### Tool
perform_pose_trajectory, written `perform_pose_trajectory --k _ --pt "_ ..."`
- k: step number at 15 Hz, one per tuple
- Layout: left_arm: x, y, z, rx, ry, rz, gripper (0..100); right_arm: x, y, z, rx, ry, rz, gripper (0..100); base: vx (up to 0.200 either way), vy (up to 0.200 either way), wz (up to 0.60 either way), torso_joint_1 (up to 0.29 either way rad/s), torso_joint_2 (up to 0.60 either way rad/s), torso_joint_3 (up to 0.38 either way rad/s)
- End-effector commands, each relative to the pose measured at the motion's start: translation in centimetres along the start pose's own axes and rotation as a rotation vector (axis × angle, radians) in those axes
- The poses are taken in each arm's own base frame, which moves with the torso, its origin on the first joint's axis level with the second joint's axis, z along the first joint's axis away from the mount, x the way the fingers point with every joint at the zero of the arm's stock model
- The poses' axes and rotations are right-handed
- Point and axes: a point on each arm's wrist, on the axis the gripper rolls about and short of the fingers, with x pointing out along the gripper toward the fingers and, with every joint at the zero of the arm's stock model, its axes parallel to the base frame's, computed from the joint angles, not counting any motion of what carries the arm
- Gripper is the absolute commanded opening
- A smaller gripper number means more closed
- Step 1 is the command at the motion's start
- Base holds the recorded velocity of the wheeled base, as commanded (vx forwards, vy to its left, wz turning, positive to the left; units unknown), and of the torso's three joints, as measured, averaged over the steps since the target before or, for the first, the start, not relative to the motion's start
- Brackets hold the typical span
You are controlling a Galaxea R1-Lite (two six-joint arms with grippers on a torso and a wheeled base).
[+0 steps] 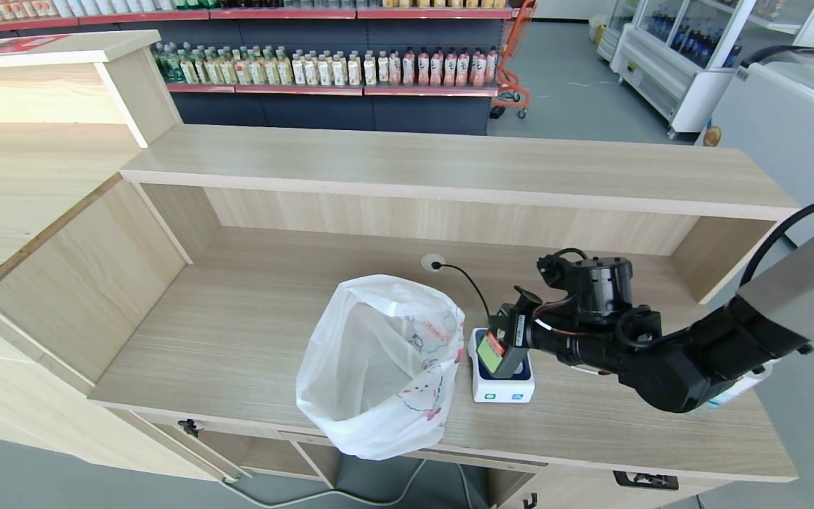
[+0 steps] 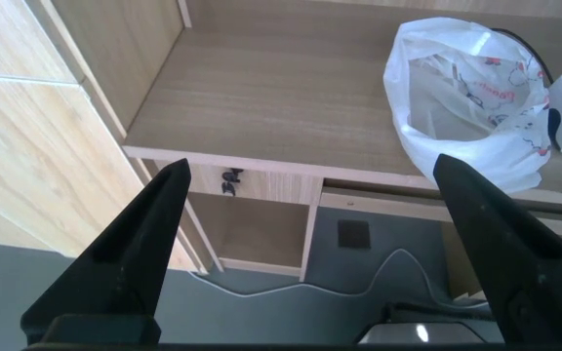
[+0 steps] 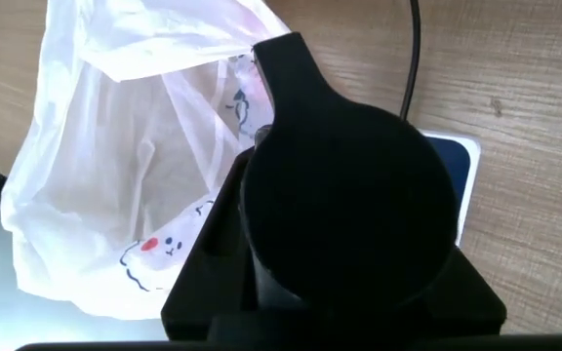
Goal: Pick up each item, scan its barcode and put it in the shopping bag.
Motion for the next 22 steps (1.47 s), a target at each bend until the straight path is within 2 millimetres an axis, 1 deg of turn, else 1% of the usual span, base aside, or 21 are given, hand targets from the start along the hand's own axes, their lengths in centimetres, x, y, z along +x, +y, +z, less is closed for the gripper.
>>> perform_pose_trajectory --k 1,3,11,15,17,18,19,20,21,22 --pt "0.0 0.0 0.0 0.000 0.000 0.000 100 0.8 -0.3 -0.7 -0.005 0.021 -0.006 0 0.000 0.000 0.00 0.000 0.00 0.000" --pt "0.0 0.0 0.0 0.000 0.000 0.000 100 1.3 -0.1 -0.6 -0.009 0.017 -0.002 0 0.000 0.000 0.00 0.000 0.00 0.000" --pt "0.0 0.0 0.0 0.000 0.000 0.000 100 2.1 -0.2 -0.9 -0.008 0.019 -0.001 0 0.000 0.000 0.00 0.000 0.00 0.000" --pt "0.0 0.0 0.0 0.000 0.000 0.000 100 2.4 -0.3 -1.0 -0.008 0.022 -0.002 0 0.000 0.000 0.00 0.000 0.00 0.000" --pt "0.0 0.0 0.0 0.000 0.000 0.000 100 2.2 -0.2 -0.7 -0.009 0.014 0.001 0 0.000 0.000 0.00 0.000 0.00 0.000" --pt "0.0 0.0 0.0 0.000 -0.002 0.000 100 1.7 0.3 0.5 -0.014 -0.032 0.014 0 0.000 0.000 0.00 0.000 0.00 0.000" --pt "0.0 0.0 0.0 0.000 0.000 0.000 100 0.8 0.9 2.6 -0.021 -0.113 0.032 0 0.000 0.000 0.00 0.000 0.00 0.000" --pt "0.0 0.0 0.0 0.000 0.000 0.000 100 -0.3 1.4 4.1 -0.028 -0.161 0.038 0 0.000 0.000 0.00 0.000 0.00 0.000" --pt "0.0 0.0 0.0 0.000 0.000 0.000 100 -3.3 2.2 6.7 -0.088 -0.246 0.046 0 0.000 0.000 0.00 0.000 0.00 0.000" --pt "0.0 0.0 0.0 0.000 -0.002 0.000 100 -4.6 2.1 7.6 -0.139 -0.273 0.032 0 0.000 0.000 0.00 0.000 0.00 0.000"
